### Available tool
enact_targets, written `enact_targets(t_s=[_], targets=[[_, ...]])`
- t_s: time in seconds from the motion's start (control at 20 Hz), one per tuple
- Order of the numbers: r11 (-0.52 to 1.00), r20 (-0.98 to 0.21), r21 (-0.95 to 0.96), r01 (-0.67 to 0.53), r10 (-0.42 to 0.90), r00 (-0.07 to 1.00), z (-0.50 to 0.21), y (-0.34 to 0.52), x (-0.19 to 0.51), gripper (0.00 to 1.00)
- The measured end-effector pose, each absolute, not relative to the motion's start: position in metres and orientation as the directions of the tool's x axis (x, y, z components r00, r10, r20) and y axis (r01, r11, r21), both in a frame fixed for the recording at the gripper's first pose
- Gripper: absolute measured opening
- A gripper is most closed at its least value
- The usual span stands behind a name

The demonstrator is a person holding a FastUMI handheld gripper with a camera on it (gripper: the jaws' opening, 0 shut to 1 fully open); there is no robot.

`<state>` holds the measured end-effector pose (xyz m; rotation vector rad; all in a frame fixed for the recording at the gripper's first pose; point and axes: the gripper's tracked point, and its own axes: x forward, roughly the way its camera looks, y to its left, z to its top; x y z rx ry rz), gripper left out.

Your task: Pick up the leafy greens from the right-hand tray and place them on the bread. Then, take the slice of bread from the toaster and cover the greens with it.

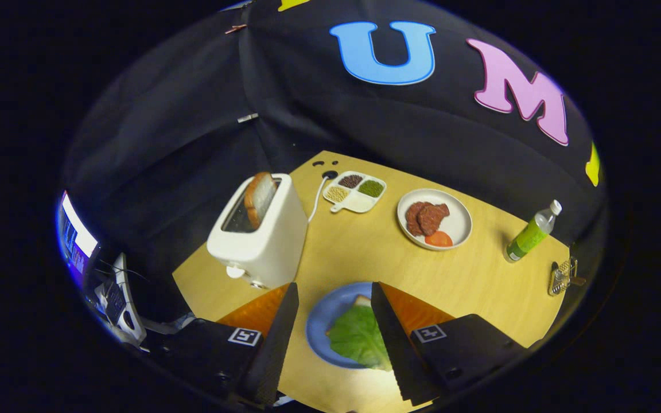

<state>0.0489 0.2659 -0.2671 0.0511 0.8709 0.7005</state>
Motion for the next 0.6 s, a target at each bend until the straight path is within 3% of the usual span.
enact_targets(t_s=[0.25,0.6], targets=[[0.756,-0.655,0.354,-0.551,0.621,0.431,-0.233,0.336,0.08,0.8],[0.743,-0.691,0.37,-0.558,0.621,0.37,-0.247,0.422,0.103,0.81]])
